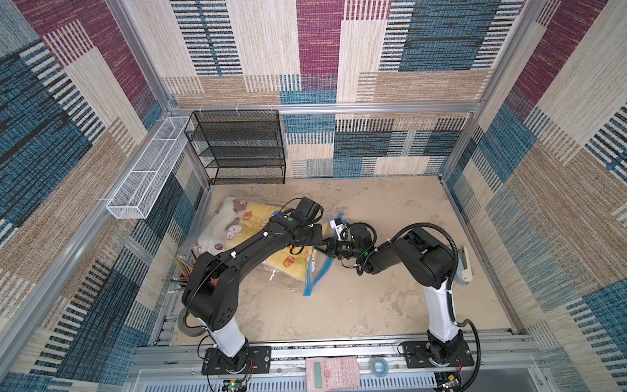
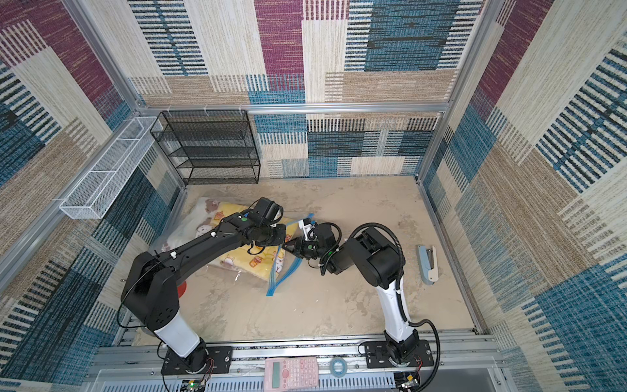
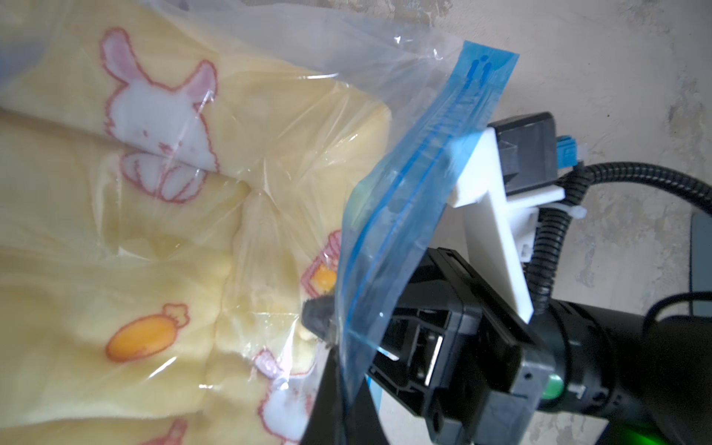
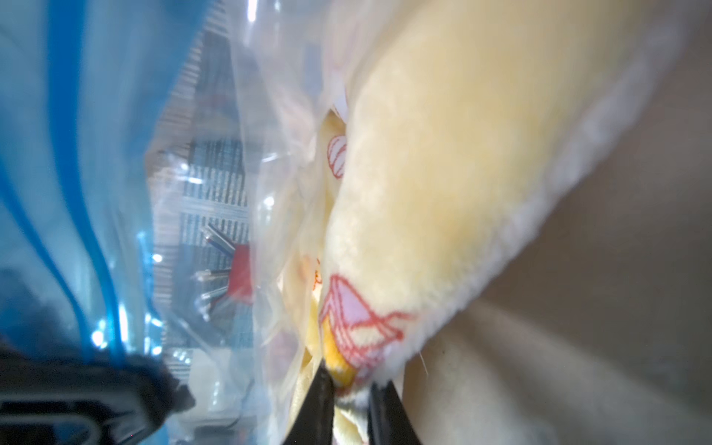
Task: Take the blanket out of the vacuum bag
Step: Take out the blanket from the vacuum bag.
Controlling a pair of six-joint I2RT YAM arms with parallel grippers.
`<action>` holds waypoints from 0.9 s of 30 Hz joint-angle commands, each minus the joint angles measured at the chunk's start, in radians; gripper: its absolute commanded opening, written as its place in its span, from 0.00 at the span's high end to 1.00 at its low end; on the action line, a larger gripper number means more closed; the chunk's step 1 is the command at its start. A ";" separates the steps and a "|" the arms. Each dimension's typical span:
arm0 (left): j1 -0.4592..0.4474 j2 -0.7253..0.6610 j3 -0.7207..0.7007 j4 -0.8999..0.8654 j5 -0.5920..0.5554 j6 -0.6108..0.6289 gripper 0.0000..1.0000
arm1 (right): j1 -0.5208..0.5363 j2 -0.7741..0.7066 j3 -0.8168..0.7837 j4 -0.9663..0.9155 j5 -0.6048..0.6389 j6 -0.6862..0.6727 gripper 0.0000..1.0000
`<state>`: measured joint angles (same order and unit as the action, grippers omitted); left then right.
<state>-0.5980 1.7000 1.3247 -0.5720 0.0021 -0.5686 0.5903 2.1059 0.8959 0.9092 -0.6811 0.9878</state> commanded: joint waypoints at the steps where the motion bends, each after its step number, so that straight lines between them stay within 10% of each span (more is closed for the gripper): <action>1: 0.001 -0.003 -0.003 0.019 -0.005 0.004 1.00 | 0.002 -0.022 -0.012 0.052 -0.023 -0.031 0.90; 27: 0.008 -0.014 -0.010 0.018 -0.051 0.023 1.00 | -0.044 -0.164 -0.137 0.059 0.068 -0.097 1.00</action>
<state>-0.5911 1.6932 1.3182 -0.5644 -0.0280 -0.5610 0.5621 1.9465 0.7681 0.9398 -0.6201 0.8883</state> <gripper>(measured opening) 0.051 0.059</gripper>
